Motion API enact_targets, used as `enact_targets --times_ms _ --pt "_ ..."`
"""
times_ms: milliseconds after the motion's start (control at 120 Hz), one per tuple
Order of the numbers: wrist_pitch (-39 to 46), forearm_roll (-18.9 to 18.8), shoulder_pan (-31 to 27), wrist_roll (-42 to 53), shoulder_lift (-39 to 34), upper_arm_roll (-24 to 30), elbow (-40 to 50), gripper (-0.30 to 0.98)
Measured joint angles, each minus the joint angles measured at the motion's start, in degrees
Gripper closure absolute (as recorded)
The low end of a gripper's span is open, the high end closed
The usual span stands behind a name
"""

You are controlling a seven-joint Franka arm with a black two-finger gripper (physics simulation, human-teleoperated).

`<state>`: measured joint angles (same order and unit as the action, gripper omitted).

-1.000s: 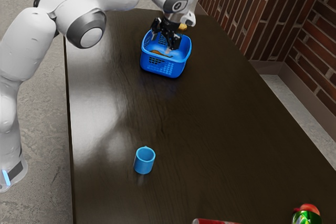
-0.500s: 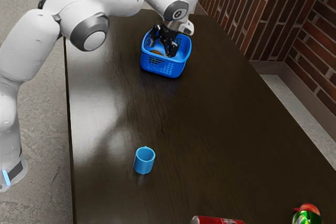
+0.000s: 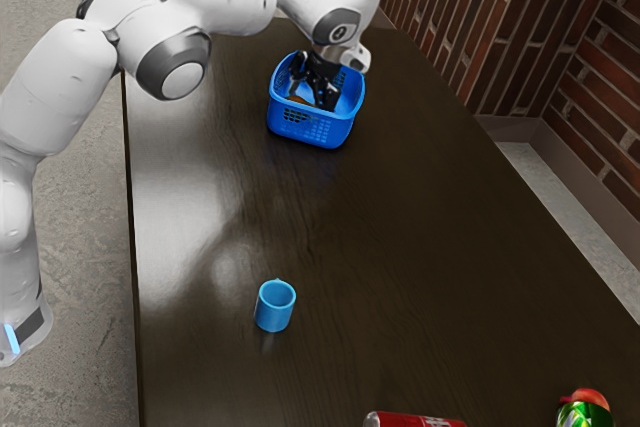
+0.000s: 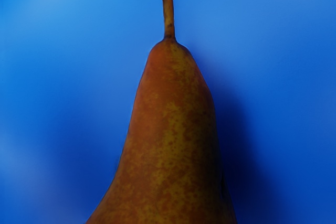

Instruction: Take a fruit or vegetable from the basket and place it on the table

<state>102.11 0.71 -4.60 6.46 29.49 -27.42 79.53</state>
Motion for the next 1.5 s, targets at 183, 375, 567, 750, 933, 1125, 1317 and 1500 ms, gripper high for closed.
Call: enact_targets --times_ms 183,375,567,750,933,1125,1317,1500 --pt "0.7 0.2 -0.7 0.9 0.1 0.0 0.2 0.00" --pt "1.1 0.4 -0.7 1.4 0.3 0.0 0.2 0.00" --pt "1.3 0.5 -0.9 1.7 0.5 0.0 0.5 0.10" --pt "2.2 -0.2 -1.9 2.9 0.6 -0.1 0.7 0.36" --pt "2.7 0.2 -1.9 3.8 0.3 0.5 -3.1 0.40" --pt "-2.1 1.9 -2.1 4.4 -5.1 -0.9 -5.8 0.40" --pt "-13.5 2.8 -2.4 4.8 -16.9 1.0 -6.3 0.40" --pt "-21.8 0.2 -2.6 2.4 -22.3 24.8 -6.3 0.39"
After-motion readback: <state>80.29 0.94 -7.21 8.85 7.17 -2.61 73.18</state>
